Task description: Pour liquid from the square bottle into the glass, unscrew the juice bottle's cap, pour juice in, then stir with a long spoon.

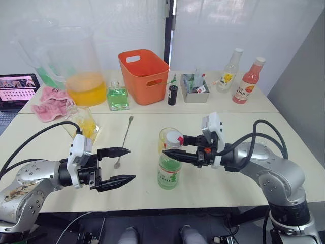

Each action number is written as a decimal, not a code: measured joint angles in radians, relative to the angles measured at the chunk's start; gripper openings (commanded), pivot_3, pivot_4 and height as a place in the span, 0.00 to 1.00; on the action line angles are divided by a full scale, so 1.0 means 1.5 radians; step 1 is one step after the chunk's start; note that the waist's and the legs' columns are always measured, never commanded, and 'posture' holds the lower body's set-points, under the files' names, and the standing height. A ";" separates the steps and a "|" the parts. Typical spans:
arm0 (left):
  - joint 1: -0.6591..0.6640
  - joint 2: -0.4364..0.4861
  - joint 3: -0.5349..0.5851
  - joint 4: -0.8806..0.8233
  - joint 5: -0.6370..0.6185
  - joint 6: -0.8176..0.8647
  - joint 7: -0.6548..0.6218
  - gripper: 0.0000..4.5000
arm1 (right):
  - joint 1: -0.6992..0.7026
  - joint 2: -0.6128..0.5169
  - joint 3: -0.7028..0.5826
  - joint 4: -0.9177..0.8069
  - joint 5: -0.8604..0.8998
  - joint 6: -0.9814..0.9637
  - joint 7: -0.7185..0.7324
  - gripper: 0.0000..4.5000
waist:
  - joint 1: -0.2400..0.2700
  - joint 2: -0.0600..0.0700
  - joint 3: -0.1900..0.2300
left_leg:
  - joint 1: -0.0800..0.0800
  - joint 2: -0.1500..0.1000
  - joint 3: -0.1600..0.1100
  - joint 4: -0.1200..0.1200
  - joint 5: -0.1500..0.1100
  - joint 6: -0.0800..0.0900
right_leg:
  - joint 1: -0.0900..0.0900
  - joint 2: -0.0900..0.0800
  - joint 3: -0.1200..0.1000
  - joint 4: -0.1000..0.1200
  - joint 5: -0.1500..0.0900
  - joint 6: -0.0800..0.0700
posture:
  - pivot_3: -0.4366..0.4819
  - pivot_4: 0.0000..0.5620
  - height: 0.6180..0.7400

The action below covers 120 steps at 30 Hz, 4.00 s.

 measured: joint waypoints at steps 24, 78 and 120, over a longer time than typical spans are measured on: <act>-0.088 -0.005 -0.022 0.001 -0.053 0.038 0.009 1.00 | 0.089 -0.214 -0.178 0.071 0.060 -0.042 0.216 0.99 | 0.014 0.000 0.000 | 0.000 0.000 0.000 0.001 0.000 0.000 | 0.000 0.000 0.000 -0.001 0.000 0.000 | 0.48 0.27 1.00; -0.349 -0.195 -0.299 0.069 0.107 0.088 0.086 0.31 | 0.292 -0.211 -0.324 -0.076 0.185 -0.077 0.071 1.00 | 0.017 -0.001 0.000 | 0.000 -0.001 -0.001 0.003 0.000 0.000 | 0.003 0.000 0.001 0.000 0.001 0.002 | 0.48 0.27 1.00; -0.319 -0.178 -0.293 0.032 0.110 0.073 0.103 0.31 | -0.103 -0.159 -0.007 0.028 0.132 0.001 0.054 0.37 | 0.013 -0.001 0.000 | 0.000 -0.001 -0.001 0.002 0.000 0.001 | 0.002 0.000 0.001 0.000 0.001 0.003 | 0.48 0.27 1.00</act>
